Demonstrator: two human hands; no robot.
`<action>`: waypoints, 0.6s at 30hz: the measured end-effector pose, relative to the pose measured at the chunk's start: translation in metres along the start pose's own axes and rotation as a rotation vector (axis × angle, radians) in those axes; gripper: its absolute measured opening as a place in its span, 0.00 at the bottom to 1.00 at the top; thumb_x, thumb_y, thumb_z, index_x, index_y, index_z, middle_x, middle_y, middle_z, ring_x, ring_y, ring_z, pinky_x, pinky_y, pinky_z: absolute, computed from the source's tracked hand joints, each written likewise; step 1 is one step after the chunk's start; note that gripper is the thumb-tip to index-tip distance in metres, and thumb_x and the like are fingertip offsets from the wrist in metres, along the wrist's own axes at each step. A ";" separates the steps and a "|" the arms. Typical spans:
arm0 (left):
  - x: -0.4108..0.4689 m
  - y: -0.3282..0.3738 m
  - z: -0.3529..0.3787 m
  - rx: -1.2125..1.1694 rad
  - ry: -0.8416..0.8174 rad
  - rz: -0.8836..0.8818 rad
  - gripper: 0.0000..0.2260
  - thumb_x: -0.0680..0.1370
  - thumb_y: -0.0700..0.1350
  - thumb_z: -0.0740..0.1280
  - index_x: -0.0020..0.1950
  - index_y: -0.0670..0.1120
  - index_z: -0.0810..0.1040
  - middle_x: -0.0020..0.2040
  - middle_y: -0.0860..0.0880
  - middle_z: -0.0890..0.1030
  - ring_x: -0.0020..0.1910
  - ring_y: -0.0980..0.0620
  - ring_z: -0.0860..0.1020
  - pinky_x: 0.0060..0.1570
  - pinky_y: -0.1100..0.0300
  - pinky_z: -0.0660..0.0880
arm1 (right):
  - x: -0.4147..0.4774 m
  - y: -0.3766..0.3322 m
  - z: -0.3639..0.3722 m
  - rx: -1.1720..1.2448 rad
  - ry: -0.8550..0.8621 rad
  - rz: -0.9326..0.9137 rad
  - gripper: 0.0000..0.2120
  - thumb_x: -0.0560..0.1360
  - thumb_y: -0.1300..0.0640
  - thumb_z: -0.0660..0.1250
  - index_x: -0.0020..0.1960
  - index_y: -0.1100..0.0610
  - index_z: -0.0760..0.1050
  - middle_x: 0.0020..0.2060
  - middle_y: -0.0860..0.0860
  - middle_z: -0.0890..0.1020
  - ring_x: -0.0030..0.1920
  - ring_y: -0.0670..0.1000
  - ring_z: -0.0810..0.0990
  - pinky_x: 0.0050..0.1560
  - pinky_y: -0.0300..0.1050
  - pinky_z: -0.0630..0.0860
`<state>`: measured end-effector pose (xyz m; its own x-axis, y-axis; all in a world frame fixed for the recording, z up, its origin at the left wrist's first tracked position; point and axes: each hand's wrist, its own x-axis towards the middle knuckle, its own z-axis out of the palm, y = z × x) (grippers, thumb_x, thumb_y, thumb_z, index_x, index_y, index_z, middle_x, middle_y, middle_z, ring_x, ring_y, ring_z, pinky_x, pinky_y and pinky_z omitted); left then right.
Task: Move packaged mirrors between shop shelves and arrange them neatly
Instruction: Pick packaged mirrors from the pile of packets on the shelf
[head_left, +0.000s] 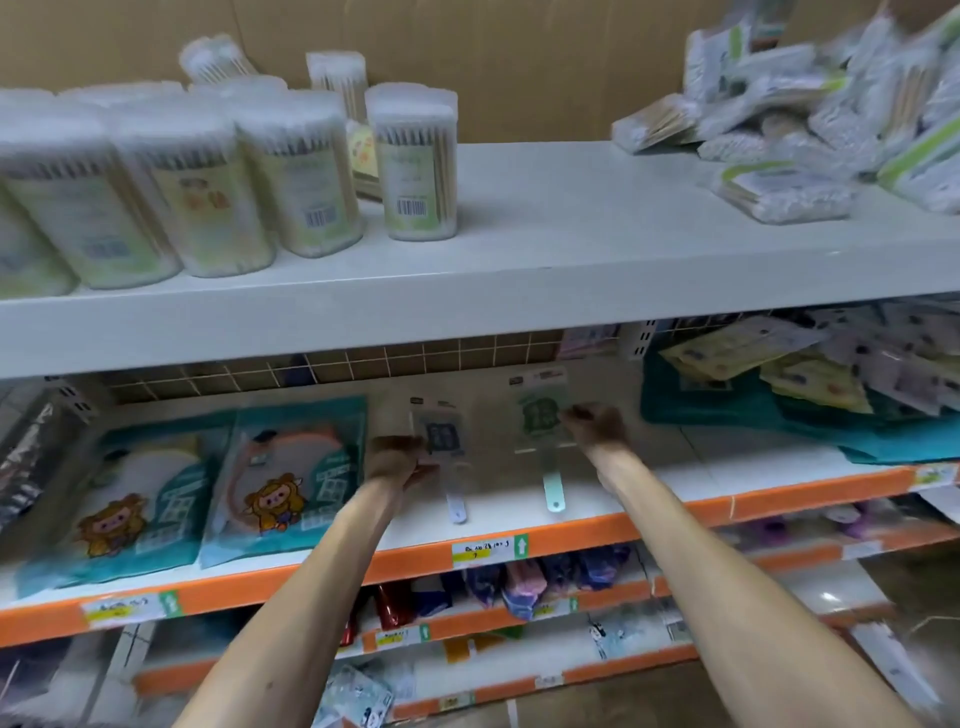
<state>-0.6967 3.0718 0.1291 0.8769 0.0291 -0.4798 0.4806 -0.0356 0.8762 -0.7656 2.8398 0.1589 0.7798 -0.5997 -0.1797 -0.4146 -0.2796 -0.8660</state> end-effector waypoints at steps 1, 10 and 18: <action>0.006 -0.004 0.002 0.024 0.013 0.015 0.04 0.78 0.34 0.66 0.45 0.40 0.77 0.54 0.38 0.80 0.50 0.39 0.81 0.48 0.46 0.82 | 0.003 0.003 0.000 0.000 0.001 -0.003 0.11 0.78 0.60 0.68 0.57 0.67 0.79 0.53 0.61 0.83 0.48 0.55 0.78 0.45 0.42 0.71; 0.020 -0.014 -0.011 0.438 0.144 0.107 0.11 0.68 0.40 0.76 0.48 0.47 0.80 0.48 0.45 0.83 0.46 0.46 0.82 0.50 0.55 0.79 | 0.013 0.006 0.002 0.055 -0.005 -0.025 0.09 0.78 0.62 0.67 0.53 0.68 0.80 0.46 0.57 0.82 0.45 0.54 0.78 0.38 0.41 0.71; 0.025 -0.006 -0.025 0.694 0.063 0.267 0.16 0.75 0.40 0.68 0.63 0.43 0.78 0.63 0.41 0.79 0.61 0.42 0.78 0.61 0.49 0.75 | 0.004 -0.007 0.050 0.026 -0.193 -0.052 0.06 0.78 0.61 0.66 0.46 0.63 0.79 0.41 0.53 0.81 0.40 0.47 0.79 0.36 0.35 0.71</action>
<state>-0.6779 3.0975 0.1129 0.9724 -0.0125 -0.2329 0.1644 -0.6717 0.7224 -0.7362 2.8767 0.1413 0.8764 -0.4291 -0.2187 -0.3613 -0.2856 -0.8877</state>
